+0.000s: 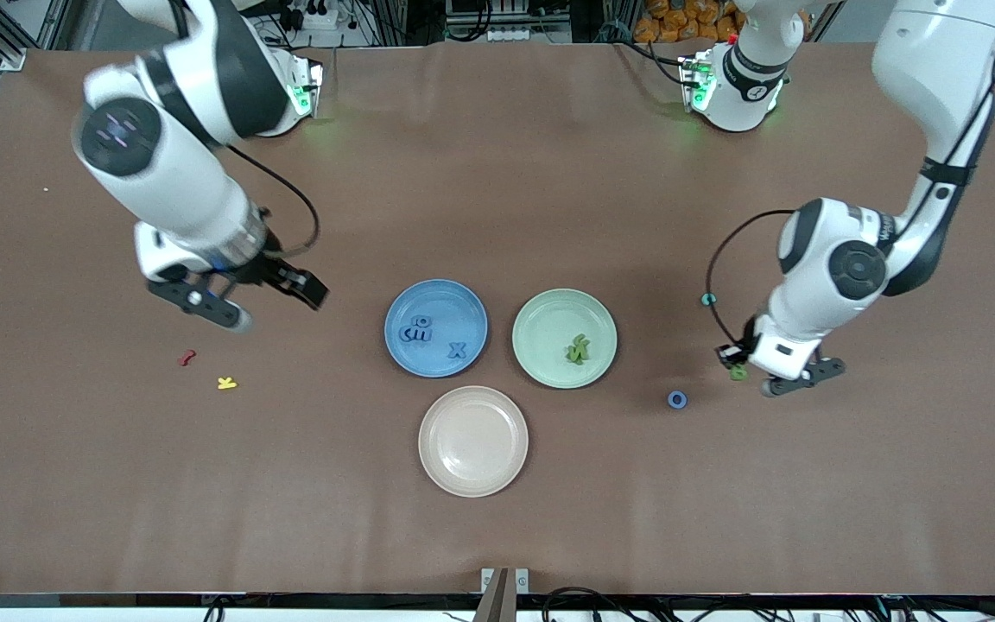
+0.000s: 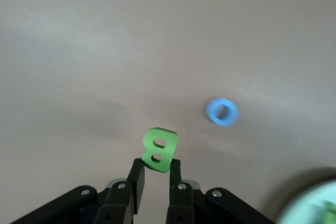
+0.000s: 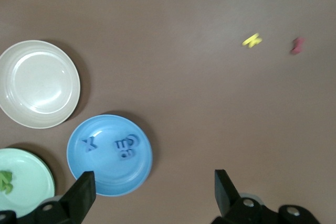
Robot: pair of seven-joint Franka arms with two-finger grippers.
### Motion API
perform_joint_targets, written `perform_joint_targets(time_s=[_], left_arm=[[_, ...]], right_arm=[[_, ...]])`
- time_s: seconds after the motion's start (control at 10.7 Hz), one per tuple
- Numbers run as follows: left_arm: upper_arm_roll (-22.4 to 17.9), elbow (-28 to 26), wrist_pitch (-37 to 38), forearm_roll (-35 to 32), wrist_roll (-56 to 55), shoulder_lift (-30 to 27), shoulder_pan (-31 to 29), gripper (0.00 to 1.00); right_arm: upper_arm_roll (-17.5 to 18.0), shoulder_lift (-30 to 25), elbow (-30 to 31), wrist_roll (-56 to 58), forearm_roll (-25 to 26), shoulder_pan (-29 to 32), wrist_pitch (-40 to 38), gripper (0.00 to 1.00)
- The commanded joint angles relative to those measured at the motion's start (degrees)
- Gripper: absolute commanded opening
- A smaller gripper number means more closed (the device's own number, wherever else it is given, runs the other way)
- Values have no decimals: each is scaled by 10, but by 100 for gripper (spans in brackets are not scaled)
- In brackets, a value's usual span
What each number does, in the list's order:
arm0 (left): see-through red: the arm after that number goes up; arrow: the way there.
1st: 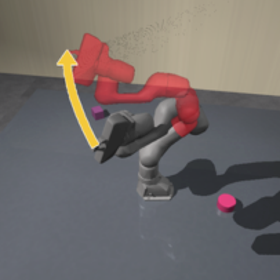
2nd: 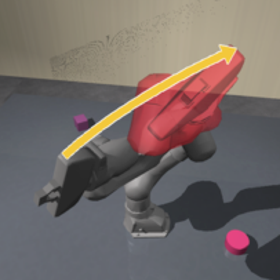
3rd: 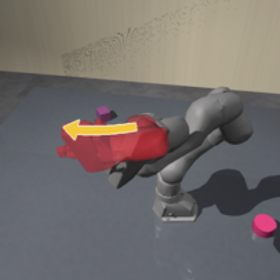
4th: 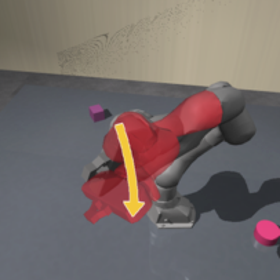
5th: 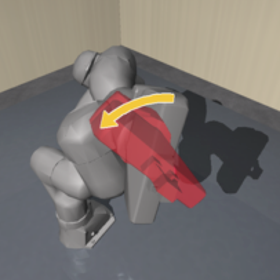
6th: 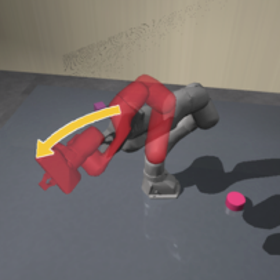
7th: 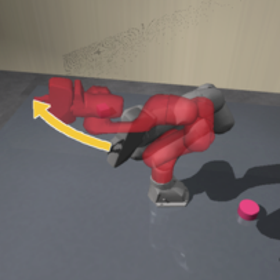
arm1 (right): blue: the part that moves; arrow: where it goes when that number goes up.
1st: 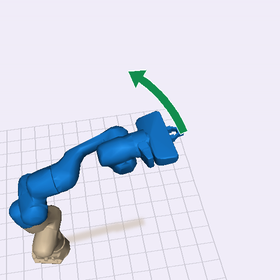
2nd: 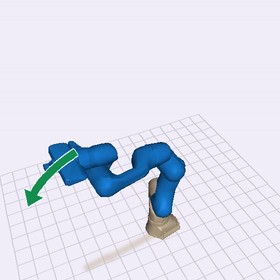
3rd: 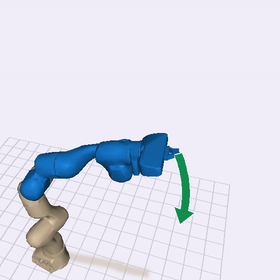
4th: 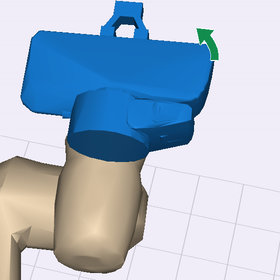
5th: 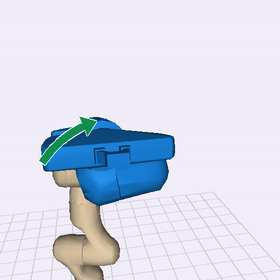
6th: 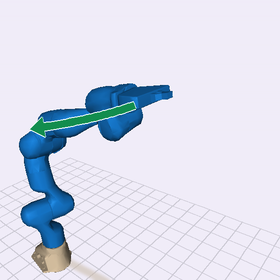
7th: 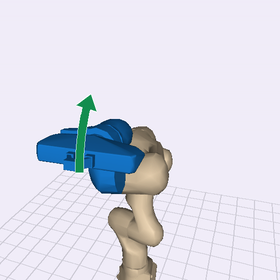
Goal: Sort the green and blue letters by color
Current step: 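Drop the X on blue with the right gripper while the left gripper lifts B, then drop the green B on the green plate while the right gripper returns to rest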
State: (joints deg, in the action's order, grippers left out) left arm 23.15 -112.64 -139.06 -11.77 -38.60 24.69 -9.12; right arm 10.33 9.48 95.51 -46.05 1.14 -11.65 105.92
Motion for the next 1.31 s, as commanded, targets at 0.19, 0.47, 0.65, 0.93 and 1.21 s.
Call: perform_joint_targets(time_s=[0.19, 0.47, 0.65, 0.93, 1.21], left_arm=[[-14, 46, 48, 60, -213, 1, 156, 0], [-14, 79, 47, 61, -304, 37, 214, 0], [-21, 106, 44, 60, -341, 74, 242, 0], [-30, 112, 42, 50, -330, 78, 254, 99], [-43, 108, 60, 49, -256, 57, 221, 100]], right_arm=[[10, -91, -52, 203, 1, 101, -149, 100], [7, -91, -116, 294, -4, 168, -215, 100], [3, -92, -137, 311, -5, 181, -227, 100], [7, -100, -138, 329, -32, 209, -230, 100], [3, -109, -125, 376, -32, 221, -233, 100]])
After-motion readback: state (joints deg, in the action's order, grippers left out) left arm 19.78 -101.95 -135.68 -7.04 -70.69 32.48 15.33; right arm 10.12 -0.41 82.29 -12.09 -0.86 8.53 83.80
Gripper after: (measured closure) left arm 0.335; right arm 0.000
